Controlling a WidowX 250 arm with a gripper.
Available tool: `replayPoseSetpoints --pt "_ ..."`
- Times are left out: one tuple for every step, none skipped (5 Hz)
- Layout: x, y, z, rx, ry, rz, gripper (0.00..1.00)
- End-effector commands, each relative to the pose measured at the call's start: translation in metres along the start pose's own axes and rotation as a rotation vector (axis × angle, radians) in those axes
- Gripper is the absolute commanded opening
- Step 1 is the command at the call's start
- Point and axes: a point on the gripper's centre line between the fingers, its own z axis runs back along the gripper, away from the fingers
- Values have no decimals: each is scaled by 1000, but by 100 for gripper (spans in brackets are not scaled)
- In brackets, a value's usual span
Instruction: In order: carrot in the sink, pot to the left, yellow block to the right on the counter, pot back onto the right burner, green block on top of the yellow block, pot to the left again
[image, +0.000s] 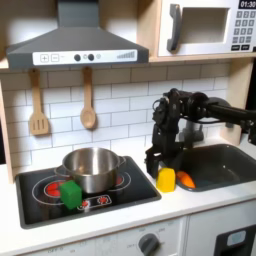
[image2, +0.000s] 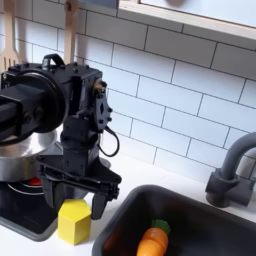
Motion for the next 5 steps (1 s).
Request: replayPoseSetpoints --pt "16 2 35 -33 -58 1 100" --pt "24 6 50 -38 -84 9 100" --pt "22 15 59 -42 -90 14 100" --pt "12 26 58 -22 -45 2 100" --pt "2 42 56 -2 -14 11 100"
